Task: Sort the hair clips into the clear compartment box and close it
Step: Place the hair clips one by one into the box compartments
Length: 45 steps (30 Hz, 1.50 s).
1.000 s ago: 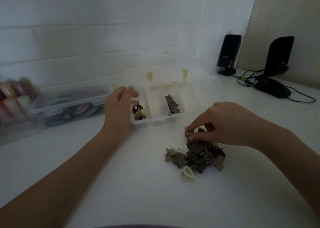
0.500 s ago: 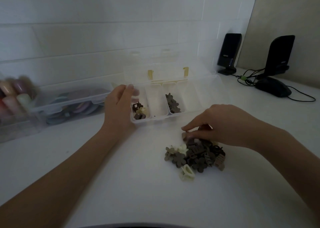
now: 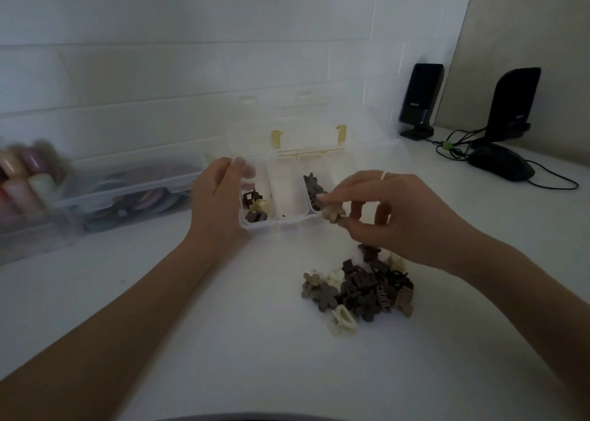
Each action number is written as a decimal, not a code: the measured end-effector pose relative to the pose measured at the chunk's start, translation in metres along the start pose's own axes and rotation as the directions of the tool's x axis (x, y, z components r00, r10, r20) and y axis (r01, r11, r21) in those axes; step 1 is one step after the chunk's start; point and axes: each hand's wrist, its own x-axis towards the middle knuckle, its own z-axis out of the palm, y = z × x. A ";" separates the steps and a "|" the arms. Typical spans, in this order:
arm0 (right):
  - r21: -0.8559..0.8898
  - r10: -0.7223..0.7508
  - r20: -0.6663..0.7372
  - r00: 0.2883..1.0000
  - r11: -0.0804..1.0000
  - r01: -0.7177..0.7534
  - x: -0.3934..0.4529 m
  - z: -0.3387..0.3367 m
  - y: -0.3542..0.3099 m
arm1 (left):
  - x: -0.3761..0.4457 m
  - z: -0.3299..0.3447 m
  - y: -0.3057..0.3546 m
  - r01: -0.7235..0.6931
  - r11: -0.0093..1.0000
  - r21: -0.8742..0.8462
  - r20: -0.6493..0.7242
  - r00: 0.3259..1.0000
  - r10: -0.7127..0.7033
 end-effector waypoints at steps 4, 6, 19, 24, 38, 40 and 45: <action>0.103 0.091 -0.173 0.981 0.992 -0.074 0.006 0.001 0.004 | 0.000 0.000 -0.001 0.005 1.000 -0.003 0.003 1.000 -0.005; 0.117 0.099 -0.236 0.967 0.990 -0.073 0.015 -0.001 0.003 | 0.000 0.000 0.001 -0.010 1.000 0.018 -0.001 1.000 0.010; -0.419 -0.181 -0.209 0.961 0.905 0.079 0.049 0.024 0.020 | 0.000 -0.001 0.001 -0.043 0.998 0.044 0.021 0.999 0.042; -0.445 -0.124 -0.137 0.983 0.894 0.051 0.039 0.019 0.024 | -0.001 -0.002 0.000 -0.051 0.997 0.060 0.020 0.999 0.050; -0.048 0.119 0.088 0.989 0.992 -0.115 0.005 -0.040 0.004 | -0.001 -0.002 0.002 -0.050 0.998 0.049 0.015 0.999 0.049; -0.174 0.186 0.224 0.957 0.974 -0.148 -0.007 -0.039 0.010 | -0.001 -0.003 0.001 -0.061 0.997 0.053 0.022 0.998 0.060; -0.419 0.316 0.310 0.897 0.892 -0.169 -0.012 -0.031 0.020 | -0.002 -0.004 0.002 -0.059 0.996 0.064 0.031 0.998 0.057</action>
